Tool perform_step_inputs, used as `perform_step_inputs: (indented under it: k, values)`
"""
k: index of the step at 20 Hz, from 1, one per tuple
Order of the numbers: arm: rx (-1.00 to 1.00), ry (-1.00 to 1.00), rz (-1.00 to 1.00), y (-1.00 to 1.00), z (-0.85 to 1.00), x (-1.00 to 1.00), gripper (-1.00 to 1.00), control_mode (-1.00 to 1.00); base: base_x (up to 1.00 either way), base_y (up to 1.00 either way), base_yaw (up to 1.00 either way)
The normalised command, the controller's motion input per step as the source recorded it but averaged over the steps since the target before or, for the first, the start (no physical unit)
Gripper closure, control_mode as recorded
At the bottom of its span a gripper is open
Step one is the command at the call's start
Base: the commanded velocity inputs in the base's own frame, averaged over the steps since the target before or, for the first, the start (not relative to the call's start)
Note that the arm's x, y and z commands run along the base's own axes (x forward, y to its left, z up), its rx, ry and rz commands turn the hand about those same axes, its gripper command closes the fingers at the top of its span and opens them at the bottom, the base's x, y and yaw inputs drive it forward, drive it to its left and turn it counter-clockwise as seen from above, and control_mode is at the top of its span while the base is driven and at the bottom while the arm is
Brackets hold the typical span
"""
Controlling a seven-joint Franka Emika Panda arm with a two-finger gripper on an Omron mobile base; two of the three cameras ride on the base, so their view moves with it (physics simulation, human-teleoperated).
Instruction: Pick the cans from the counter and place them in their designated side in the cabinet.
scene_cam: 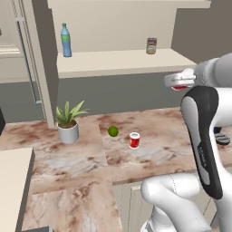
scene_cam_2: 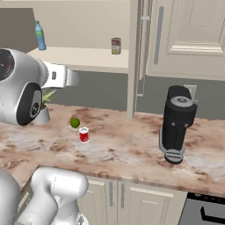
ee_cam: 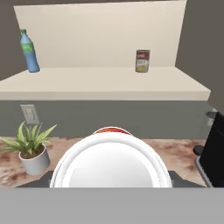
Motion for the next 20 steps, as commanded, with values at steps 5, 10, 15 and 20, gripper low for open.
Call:
perform_step_inputs:
  k: [5, 10, 15, 20]
  values:
    - [0.00, -0.04, 0.00, 0.00, 0.18, 0.09, 1.00, -1.00, 0.00, 0.00, 0.00]
    - [0.00, -0.03, 0.00, -0.02, 0.13, 0.13, 1.00, -1.00, 0.00, 0.00, 0.00]
    - [0.00, -0.04, 0.00, -0.06, 0.14, 0.13, 1.00, -1.00, 0.00, 0.00, 0.00]
    - [0.00, -0.02, 0.00, -0.04, 0.13, 0.16, 1.00, -1.00, 0.00, 0.00, 0.00]
